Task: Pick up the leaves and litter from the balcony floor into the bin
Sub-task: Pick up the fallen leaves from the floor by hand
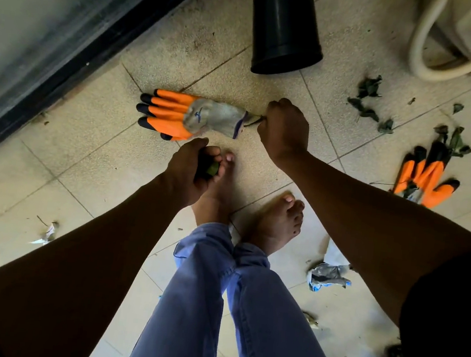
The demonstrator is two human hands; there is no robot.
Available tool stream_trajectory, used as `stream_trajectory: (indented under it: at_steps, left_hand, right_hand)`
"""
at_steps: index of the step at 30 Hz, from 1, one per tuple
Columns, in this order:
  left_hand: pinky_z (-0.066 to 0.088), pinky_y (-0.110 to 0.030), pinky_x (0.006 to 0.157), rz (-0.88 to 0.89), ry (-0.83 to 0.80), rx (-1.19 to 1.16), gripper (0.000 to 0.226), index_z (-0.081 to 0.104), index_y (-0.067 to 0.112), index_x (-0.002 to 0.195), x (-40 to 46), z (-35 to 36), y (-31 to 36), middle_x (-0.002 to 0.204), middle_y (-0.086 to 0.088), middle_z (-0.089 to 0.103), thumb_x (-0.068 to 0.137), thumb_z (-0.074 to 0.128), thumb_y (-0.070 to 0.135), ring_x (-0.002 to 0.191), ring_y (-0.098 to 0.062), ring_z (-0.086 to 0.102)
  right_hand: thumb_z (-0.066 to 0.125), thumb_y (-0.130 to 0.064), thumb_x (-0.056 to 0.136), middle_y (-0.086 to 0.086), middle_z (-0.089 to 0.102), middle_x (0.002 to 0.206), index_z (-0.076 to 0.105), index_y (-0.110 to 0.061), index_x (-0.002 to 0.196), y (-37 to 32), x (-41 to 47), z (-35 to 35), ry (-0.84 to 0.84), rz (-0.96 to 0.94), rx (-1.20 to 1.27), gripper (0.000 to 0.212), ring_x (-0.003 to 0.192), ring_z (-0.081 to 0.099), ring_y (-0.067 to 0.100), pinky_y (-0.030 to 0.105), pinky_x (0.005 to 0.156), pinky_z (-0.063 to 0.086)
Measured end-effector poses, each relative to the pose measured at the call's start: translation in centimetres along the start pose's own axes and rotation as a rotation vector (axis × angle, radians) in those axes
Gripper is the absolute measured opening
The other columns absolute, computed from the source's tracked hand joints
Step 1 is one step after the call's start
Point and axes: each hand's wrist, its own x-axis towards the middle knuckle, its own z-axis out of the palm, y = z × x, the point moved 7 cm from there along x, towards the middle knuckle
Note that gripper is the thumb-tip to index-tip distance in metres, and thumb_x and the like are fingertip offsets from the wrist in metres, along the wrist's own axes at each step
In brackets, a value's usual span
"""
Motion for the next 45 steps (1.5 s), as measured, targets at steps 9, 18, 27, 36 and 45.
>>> stream_trajectory:
  at_steps: [9,18,27,36,45]
  left_hand:
    - [0.056,-0.024,0.058,0.012,-0.045,-0.065,0.039,0.062,0.006,0.075,-0.4,0.5,0.7,0.065,-0.006,0.059,0.104,0.048,0.028,0.056,-0.017,0.064]
    - [0.055,-0.030,0.070,0.017,-0.204,-0.162,0.040,0.067,0.006,0.096,-1.2,4.2,0.5,0.087,-0.010,0.068,0.103,0.040,0.035,0.078,-0.023,0.066]
    - [0.046,-0.017,0.046,-0.040,-0.272,-0.320,0.043,0.048,0.017,0.068,-3.1,6.1,-0.1,0.066,-0.002,0.060,0.104,0.038,0.037,0.047,-0.015,0.056]
    - [0.055,-0.027,0.064,-0.003,-0.228,-0.254,0.043,0.051,0.016,0.059,-1.9,6.5,1.1,0.070,-0.006,0.057,0.100,0.048,0.030,0.066,-0.021,0.063]
    - [0.052,-0.022,0.058,-0.007,-0.182,-0.099,0.040,0.046,0.018,0.059,-1.0,7.0,-0.8,0.068,-0.003,0.052,0.098,0.047,0.029,0.064,-0.019,0.060]
  right_hand:
    - [0.065,-0.025,0.082,-0.001,0.062,0.068,0.063,-0.013,0.076,1.7,-1.2,-0.8,-0.052,0.189,0.381,0.013,0.063,0.060,0.017,0.023,0.061,0.033]
    - [0.077,-0.023,0.073,-0.014,0.057,0.053,0.067,-0.021,0.070,-4.1,-8.8,-5.2,-0.171,0.243,0.787,0.011,0.048,0.050,-0.002,0.017,0.049,0.036]
    - [0.068,-0.013,0.083,-0.001,0.075,0.094,0.069,-0.013,0.112,-6.1,-11.5,-6.5,0.027,0.306,0.885,0.029,0.085,0.072,0.013,0.042,0.078,0.060]
    - [0.061,-0.021,0.087,-0.001,0.065,0.121,0.062,-0.021,0.125,3.9,-8.5,-9.6,0.289,0.232,0.454,0.038,0.103,0.061,0.015,0.022,0.075,0.051]
    - [0.069,-0.056,0.083,0.016,0.022,0.154,0.011,-0.048,0.154,17.9,-0.8,-6.1,0.008,0.504,0.081,0.092,0.129,0.036,0.045,0.061,0.090,0.048]
